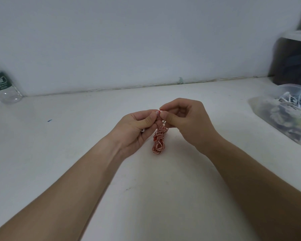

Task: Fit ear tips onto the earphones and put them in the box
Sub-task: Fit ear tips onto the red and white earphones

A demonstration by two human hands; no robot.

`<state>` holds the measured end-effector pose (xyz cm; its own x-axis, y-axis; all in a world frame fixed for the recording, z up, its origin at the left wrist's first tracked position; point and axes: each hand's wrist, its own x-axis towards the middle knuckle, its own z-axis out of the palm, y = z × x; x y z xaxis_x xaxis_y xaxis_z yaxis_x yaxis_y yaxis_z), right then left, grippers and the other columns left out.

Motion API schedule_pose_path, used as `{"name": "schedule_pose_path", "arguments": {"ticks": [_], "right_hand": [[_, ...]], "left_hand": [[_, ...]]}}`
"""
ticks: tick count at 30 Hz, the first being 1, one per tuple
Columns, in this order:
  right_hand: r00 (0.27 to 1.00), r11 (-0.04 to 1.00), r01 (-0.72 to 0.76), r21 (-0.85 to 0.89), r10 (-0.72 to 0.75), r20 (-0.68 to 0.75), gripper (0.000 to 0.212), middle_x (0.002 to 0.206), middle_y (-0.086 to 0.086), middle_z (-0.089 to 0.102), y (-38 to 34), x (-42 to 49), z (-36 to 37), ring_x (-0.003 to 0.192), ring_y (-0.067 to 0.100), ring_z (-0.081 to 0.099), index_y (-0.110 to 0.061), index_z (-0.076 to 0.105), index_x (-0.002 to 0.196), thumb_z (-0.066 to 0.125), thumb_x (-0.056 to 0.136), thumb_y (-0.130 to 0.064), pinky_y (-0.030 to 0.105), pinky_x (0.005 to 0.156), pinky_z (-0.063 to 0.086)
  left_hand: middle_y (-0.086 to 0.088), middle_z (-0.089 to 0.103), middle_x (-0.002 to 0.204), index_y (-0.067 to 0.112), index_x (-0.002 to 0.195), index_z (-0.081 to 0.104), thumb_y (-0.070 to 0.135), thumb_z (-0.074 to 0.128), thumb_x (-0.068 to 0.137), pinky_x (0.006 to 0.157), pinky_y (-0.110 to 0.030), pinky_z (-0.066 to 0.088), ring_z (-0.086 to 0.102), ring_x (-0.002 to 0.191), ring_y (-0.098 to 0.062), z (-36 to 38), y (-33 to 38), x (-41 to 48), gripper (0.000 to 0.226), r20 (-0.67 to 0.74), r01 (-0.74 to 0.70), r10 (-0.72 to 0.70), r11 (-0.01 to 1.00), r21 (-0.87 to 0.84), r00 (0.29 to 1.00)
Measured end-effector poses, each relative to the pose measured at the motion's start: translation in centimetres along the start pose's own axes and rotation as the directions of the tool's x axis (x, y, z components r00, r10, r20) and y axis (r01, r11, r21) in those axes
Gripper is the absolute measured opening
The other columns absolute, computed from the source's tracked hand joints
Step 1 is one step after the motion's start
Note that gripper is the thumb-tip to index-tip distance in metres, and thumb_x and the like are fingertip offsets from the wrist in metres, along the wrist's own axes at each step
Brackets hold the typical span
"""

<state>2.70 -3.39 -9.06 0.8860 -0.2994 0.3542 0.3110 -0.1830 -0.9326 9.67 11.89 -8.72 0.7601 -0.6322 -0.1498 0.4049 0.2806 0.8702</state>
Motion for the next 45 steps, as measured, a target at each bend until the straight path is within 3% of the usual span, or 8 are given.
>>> {"name": "schedule_pose_path", "arguments": {"ticks": [7,10,13,19,33,37,45], "right_hand": [[0.999,0.997,-0.032,0.064,0.033,-0.012,0.007,0.085,0.029,0.070,0.06,-0.05,-0.08,0.075,0.044,0.067,-0.006,0.074,0.095,0.072,0.088,-0.003,0.056,0.080,0.059],[0.999,0.997,-0.045,0.068,0.045,0.002,0.008,0.086,0.028,0.070,0.03,-0.03,-0.18,0.074,0.035,0.067,-0.007,0.074,0.094,0.072,0.088,-0.002,0.055,0.081,0.059],[0.999,0.996,-0.047,0.070,0.047,0.009,0.007,0.086,0.026,0.071,-0.05,-0.08,-0.20,0.076,0.035,0.067,-0.006,0.074,0.094,0.072,0.088,-0.001,0.054,0.081,0.059],[0.999,0.999,-0.036,0.038,0.036,0.000,0.007,0.080,0.023,0.071,-0.35,-0.25,-0.07,0.071,0.032,0.066,-0.005,0.073,0.092,0.074,0.086,-0.001,0.054,0.077,0.059],[0.999,0.999,-0.025,-0.019,0.025,-0.027,0.006,0.076,0.023,0.070,-0.40,-0.20,0.06,0.064,0.023,0.066,-0.008,0.075,0.090,0.076,0.085,-0.005,0.047,0.074,0.060],[0.999,0.999,-0.048,0.022,0.049,-0.015,0.006,0.083,0.026,0.071,-0.42,-0.12,-0.16,0.068,0.028,0.065,-0.007,0.074,0.093,0.075,0.087,-0.005,0.050,0.078,0.060],[0.998,0.996,-0.067,0.054,0.067,0.009,0.006,0.087,0.027,0.071,-0.36,-0.25,-0.25,0.075,0.036,0.065,-0.005,0.074,0.094,0.073,0.088,-0.005,0.057,0.081,0.058]], "left_hand": [[-0.001,0.071,0.076,0.003,0.099,0.072,0.013,0.065,0.078,0.065,-0.010,0.054,0.068,0.071,-0.003,0.08,0.23,-0.03,0.025,0.021,-0.010,0.010,1.000,-0.006,1.000],[-0.001,0.071,0.076,0.004,0.097,0.073,0.013,0.065,0.077,0.065,-0.010,0.054,0.069,0.070,-0.003,0.10,0.22,-0.07,0.023,0.020,-0.004,0.004,1.000,-0.001,1.000],[-0.002,0.071,0.075,0.005,0.091,0.075,0.013,0.065,0.077,0.065,-0.011,0.054,0.069,0.070,-0.004,0.09,0.14,-0.06,0.019,0.023,-0.005,0.005,1.000,-0.004,1.000],[-0.001,0.071,0.074,0.004,0.100,0.071,0.014,0.064,0.077,0.066,-0.010,0.054,0.068,0.070,-0.003,0.12,0.07,-0.10,0.026,0.026,-0.003,0.003,1.000,0.019,1.000],[-0.006,0.074,0.084,0.005,0.095,0.077,0.016,0.069,0.076,0.075,-0.015,0.056,0.070,0.079,-0.009,-0.06,-0.03,-0.03,0.023,0.017,-0.089,0.088,0.990,0.111,0.996],[-0.002,0.073,0.079,0.006,0.094,0.076,0.015,0.066,0.077,0.066,-0.011,0.054,0.069,0.072,-0.004,0.09,0.17,-0.21,0.021,0.020,-0.053,0.052,0.997,0.061,0.998],[0.000,0.073,0.077,0.003,0.104,0.070,0.014,0.064,0.080,0.064,-0.010,0.054,0.069,0.071,-0.003,0.01,0.18,-0.28,0.027,0.038,-0.011,0.009,0.999,0.033,0.999]]}}
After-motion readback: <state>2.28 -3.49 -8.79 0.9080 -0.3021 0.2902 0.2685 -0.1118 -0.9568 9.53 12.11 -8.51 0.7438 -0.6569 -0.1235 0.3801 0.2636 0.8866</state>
